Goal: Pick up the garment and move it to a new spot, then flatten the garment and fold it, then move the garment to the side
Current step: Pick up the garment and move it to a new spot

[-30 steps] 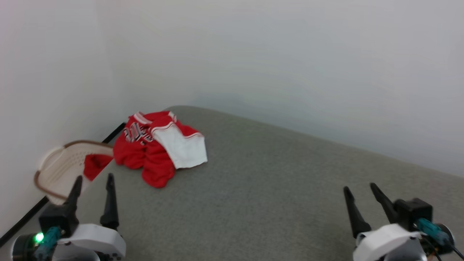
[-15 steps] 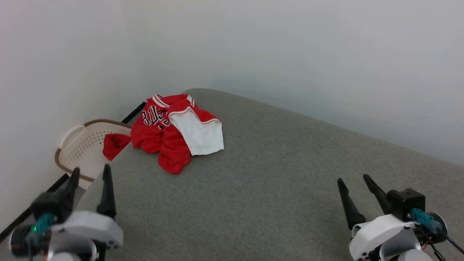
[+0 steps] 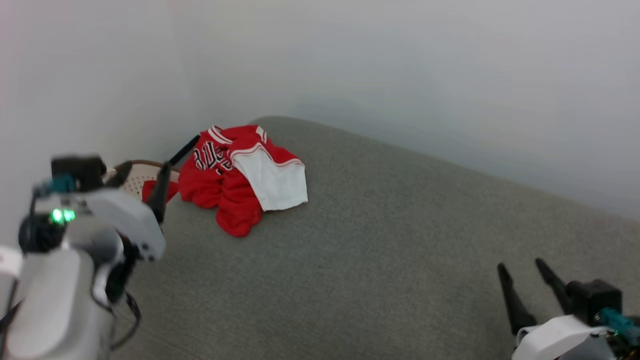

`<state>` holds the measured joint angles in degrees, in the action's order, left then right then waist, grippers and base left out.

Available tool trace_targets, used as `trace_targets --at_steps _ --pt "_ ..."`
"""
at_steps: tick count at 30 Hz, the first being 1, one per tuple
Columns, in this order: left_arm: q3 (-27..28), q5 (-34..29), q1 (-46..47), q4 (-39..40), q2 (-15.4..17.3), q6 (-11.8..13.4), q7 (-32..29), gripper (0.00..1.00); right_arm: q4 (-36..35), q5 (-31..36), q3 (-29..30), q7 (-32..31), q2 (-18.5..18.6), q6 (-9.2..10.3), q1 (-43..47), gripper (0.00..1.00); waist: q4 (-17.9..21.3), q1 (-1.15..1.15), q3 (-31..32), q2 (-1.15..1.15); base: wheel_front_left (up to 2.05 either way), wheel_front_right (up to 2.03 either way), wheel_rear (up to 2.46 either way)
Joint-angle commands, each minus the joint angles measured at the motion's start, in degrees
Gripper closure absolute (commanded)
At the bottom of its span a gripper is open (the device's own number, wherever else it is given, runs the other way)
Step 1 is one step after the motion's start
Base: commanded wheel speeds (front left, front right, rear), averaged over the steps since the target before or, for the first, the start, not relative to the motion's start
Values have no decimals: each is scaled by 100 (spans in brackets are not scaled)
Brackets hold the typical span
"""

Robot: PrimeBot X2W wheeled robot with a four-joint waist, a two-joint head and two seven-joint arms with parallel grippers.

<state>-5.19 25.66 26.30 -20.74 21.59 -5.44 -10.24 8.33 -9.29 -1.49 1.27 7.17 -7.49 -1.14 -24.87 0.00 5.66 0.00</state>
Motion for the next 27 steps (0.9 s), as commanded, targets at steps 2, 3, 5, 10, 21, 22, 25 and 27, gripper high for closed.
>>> trace_targets --at_steps 2,3,5,10,21,22,25,27 --pt "-36 134 388 -180 83 -74 -193 0 -265 61 37 -144 95 0 33 0 355 0 -466 0 0 0 0" --pt "-46 162 555 -265 121 -94 -276 0 -393 88 45 -214 139 0 -7 0 425 0 -612 0 0 0 0" --pt "-91 289 874 -471 139 -126 -415 0 -623 101 60 -326 239 0 -108 0 557 0 -884 0 0 0 0" --pt "-133 557 1614 -972 301 -171 -743 0 -1154 163 48 -597 419 0 -344 0 891 0 -1572 0 0 0 0" --pt "-91 816 3000 -2323 476 -114 -1303 0 -2078 205 82 -1002 716 0 -833 0 1408 0 -2910 0 0 0 0" --pt "-83 833 3101 -2451 505 -108 -1360 0 -2141 211 71 -1032 731 0 -861 0 1456 0 -3010 0 0 0 0" --pt "-153 745 3344 -2859 562 -45 -1497 0 -2272 217 58 -1097 765 0 -924 0 1559 0 -3223 0 0 0 0" --pt "-239 689 3495 -3127 589 -14 -1655 0 -2339 213 70 -1131 782 0 -964 0 1612 0 -3342 0 0 0 0"
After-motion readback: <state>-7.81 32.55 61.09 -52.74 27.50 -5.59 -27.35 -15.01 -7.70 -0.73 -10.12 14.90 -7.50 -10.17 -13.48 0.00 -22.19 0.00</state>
